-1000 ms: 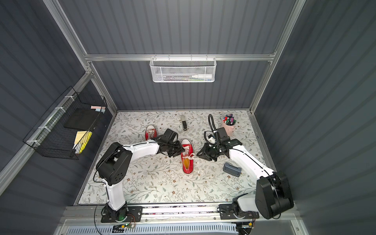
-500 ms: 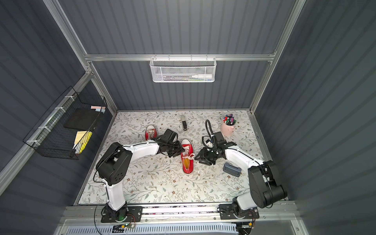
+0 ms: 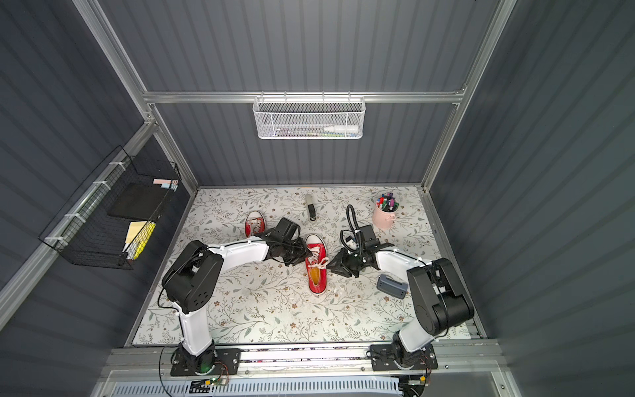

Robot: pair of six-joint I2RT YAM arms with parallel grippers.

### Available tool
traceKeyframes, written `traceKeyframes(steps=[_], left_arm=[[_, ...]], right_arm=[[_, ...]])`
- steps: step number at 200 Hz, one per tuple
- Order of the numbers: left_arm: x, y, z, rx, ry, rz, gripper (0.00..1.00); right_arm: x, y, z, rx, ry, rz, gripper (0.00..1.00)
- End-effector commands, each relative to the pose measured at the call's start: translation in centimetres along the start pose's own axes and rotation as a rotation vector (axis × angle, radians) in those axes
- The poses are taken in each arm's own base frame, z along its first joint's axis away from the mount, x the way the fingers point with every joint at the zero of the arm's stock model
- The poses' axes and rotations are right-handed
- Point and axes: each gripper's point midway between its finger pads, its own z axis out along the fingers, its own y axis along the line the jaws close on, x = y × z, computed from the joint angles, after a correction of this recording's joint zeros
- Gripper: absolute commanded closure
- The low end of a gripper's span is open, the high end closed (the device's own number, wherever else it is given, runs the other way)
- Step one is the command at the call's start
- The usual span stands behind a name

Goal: Remove the insole from the shoe
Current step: Untie the shoelace on the shoe.

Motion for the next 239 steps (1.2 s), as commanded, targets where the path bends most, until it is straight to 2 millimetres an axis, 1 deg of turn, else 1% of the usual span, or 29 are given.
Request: traceKeyframes(steps=[1,15,24,60,76,104,123,144,170,178,180,184,192,227,239], left_arm=[[0.7,-0.1,0.4,0.019,0.032,-0.008,0.65],[0.7,-0.1,0.4,0.019,0.032,-0.008,0.65],[0.7,-0.1,0.4,0.020,0.033,-0.006,0.64],[0.7,0.1,0.5,0.015,0.035,-0.008,0.64],[0.7,0.1,0.5,0.014,0.034,-0.009,0.64],[0.6,0.2,0.6,0.008,0.030,-0.014,0.65],[0.4,0.5,0.7,-0.004,0.023,-0.025,0.65],[0.2,0.9,0.7,-0.015,0.016,-0.037,0.66],[0.2,1.2,0.8,-0.026,0.016,-0.043,0.67],[0.2,1.4,0.8,-0.032,0.016,-0.044,0.67],[0.3,1.4,0.8,-0.032,0.017,-0.044,0.67],[0.3,1.5,0.8,-0.035,0.017,-0.046,0.67],[0.3,1.7,0.9,-0.042,0.018,-0.047,0.67],[0.5,2.5,1.2,-0.062,0.026,-0.049,0.70],[0.4,2.7,1.2,-0.066,0.024,-0.047,0.70]], right_arm=[[-0.9,0.7,0.2,-0.031,-0.010,-0.019,0.75],[-1.1,0.9,0.2,-0.037,-0.012,-0.022,0.76],[-1.1,1.0,0.2,-0.039,-0.014,-0.026,0.79],[-1.3,1.3,-0.3,-0.053,-0.029,-0.035,1.00],[-1.3,1.3,-0.9,-0.058,-0.041,-0.036,1.00],[-1.0,1.2,-2.5,-0.054,-0.064,-0.035,1.00],[-0.6,1.1,-3.9,-0.038,-0.087,-0.035,1.00],[-0.3,0.9,-6.1,-0.021,-0.139,-0.023,1.00],[-0.6,0.9,-9.4,0.009,-0.240,-0.005,1.00],[-0.9,0.8,-10.1,0.021,-0.267,-0.001,1.00],[-0.9,1.3,-10.7,0.013,-0.288,-0.016,1.00],[-0.7,1.3,-11.2,0.023,-0.298,-0.008,1.00],[-0.8,1.4,-12.2,0.034,-0.331,-0.007,1.00],[-1.4,2.2,-15.5,0.100,-0.426,-0.033,1.00],[-1.7,2.9,-16.6,0.113,-0.456,-0.053,1.00]])
